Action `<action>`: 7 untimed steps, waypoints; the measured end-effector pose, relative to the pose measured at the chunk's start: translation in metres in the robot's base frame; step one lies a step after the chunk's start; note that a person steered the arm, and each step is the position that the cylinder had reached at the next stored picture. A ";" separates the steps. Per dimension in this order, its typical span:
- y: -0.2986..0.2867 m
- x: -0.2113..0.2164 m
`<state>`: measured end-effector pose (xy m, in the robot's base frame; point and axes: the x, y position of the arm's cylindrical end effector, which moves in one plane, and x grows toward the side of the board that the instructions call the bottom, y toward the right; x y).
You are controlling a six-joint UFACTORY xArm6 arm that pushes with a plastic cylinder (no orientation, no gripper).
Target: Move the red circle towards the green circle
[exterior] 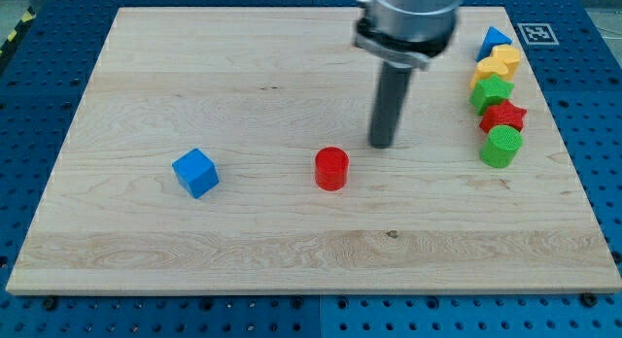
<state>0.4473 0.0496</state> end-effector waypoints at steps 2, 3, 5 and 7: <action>-0.104 0.032; -0.085 0.059; 0.025 0.063; -0.005 0.042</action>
<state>0.4892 0.0448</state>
